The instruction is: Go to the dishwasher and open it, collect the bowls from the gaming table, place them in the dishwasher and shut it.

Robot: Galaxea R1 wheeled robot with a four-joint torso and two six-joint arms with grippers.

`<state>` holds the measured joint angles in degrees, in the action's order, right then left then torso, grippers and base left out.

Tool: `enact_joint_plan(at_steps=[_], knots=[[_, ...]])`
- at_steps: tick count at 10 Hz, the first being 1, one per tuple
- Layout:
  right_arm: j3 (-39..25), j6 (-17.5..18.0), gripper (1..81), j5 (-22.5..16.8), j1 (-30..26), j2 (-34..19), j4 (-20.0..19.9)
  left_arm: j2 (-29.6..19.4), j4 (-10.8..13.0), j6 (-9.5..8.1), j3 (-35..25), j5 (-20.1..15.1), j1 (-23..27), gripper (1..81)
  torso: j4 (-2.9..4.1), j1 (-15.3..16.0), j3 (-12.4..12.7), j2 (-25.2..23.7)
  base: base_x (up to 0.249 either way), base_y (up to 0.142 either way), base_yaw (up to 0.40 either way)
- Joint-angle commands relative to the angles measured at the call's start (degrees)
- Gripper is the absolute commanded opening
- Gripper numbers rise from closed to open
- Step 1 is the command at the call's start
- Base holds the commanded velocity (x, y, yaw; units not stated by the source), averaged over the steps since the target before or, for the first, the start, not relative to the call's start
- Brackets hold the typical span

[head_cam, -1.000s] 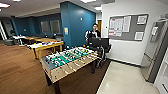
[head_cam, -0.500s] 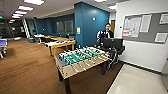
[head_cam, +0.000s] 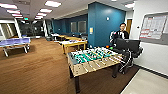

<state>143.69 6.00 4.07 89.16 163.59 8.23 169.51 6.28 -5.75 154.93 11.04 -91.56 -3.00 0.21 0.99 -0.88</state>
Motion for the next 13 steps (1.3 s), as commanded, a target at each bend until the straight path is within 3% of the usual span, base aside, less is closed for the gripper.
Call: enact_joint_plan(at_steps=[1, 13], knots=[[-0.2, -0.3, 81.1, -2.7, -2.7, -0.3, 0.6, -0.4, 0.7, 0.48, 0.1, -2.6, 2.4, 81.1, 0.00, 0.0, 0.0, 0.0, 0.000, 0.000, 0.362], [-0.2, -0.3, 81.1, -2.7, -2.7, -0.3, 0.7, 0.1, 0.8, 0.57, 0.1, -3.0, 2.3, 81.1, 0.00, -0.1, 0.0, 0.0, 0.000, 0.000, 0.352]])
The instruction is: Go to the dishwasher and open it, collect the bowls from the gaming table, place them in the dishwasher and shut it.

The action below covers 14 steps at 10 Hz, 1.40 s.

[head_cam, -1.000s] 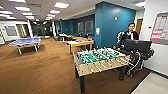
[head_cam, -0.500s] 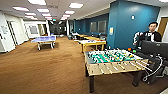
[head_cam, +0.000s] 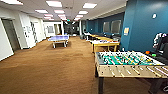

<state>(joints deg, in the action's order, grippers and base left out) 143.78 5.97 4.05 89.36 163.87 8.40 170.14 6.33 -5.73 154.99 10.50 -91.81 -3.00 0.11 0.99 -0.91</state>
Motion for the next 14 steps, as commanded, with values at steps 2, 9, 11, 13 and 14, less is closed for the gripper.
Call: enact_joint_plan(at_steps=[2, 9, 11, 13, 14], knots=[[-0.3, -0.3, 81.1, -2.6, -2.9, -0.6, 0.6, -0.6, 0.6, 0.46, 0.1, -2.4, 2.6, 81.1, 0.00, 0.0, 0.0, 0.0, 0.000, 0.000, 0.312], [0.0, -0.3, 81.1, -2.6, -2.8, -0.6, 0.5, -0.7, 0.4, 0.46, 0.1, -2.3, 2.6, 81.1, 0.00, 0.0, 0.0, 0.0, 0.000, 0.000, 0.151], [0.1, -0.3, 81.1, -2.6, -2.9, -0.6, 0.5, -0.7, -0.2, 0.46, 0.1, -2.3, 2.6, 81.1, 0.00, 0.0, 0.0, 0.0, 0.000, -0.076, -0.062], [0.2, -0.3, 81.1, -2.6, -2.8, -0.5, 0.4, -0.4, -0.2, 0.28, 0.1, -2.6, 2.6, 81.1, 0.00, 0.0, 0.0, 0.0, 0.000, -0.037, 0.000], [0.2, -0.3, 81.1, -2.6, -2.8, -0.5, 0.4, -0.2, -0.2, 0.10, 0.1, -2.6, 2.6, 81.1, 0.00, 0.0, 0.0, 0.0, 0.000, 0.000, 0.000]])
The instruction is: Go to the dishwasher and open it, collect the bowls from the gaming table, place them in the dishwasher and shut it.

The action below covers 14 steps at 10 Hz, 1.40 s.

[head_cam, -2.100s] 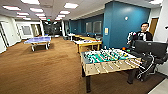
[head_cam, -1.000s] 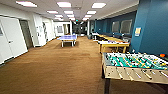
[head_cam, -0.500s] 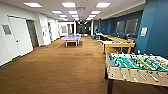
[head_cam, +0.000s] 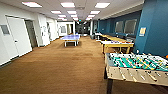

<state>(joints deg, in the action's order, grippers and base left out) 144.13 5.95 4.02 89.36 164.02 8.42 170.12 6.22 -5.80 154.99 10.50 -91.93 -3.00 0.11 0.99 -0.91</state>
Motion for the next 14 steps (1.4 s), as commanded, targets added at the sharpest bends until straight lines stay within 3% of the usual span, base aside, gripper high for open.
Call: enact_joint_plan(at_steps=[1, 9, 14], knots=[[-0.2, -0.2, 81.1, -2.6, -2.8, -0.6, 0.4, -0.1, -0.2, 0.01, 0.1, -2.6, 2.7, 81.1, 0.00, 0.0, 0.0, 0.0, 0.000, 0.000, 0.000], [-0.2, -0.2, 81.1, -2.6, -2.6, 0.2, 0.5, -0.2, -0.2, -0.17, 0.1, -2.6, 2.8, 81.1, 0.00, 0.0, 0.0, 0.0, 0.000, 0.000, 0.000], [-0.2, -0.2, 81.1, -2.8, -2.7, 0.5, 0.5, -0.3, -0.2, -0.17, 0.1, -2.5, 2.8, 81.1, 0.00, -0.1, 0.0, 0.0, 0.093, 0.000, 0.000]])
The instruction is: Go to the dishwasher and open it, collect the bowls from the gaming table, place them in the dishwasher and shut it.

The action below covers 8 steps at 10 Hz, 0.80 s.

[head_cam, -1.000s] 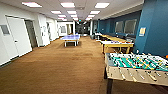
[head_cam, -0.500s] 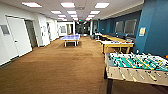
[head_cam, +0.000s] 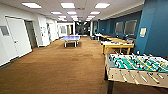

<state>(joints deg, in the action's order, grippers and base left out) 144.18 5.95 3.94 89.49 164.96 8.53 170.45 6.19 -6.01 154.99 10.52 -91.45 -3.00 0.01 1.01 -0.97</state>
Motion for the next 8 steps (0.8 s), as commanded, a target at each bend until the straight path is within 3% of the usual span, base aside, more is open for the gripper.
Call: enact_joint_plan(at_steps=[1, 8], knots=[[-0.2, -0.2, 81.1, -2.8, -2.9, -0.3, 0.3, -0.6, -0.2, 0.03, 0.1, -2.5, 2.5, 81.1, 0.00, 0.0, 0.0, 0.0, 0.136, 0.000, 0.000], [5.5, -0.2, 81.1, -2.8, -2.8, 3.2, 0.4, -0.5, -0.2, 0.03, 0.1, -2.5, 2.5, 81.1, 0.00, 0.1, 0.0, 0.0, 0.136, 0.000, 0.000]])
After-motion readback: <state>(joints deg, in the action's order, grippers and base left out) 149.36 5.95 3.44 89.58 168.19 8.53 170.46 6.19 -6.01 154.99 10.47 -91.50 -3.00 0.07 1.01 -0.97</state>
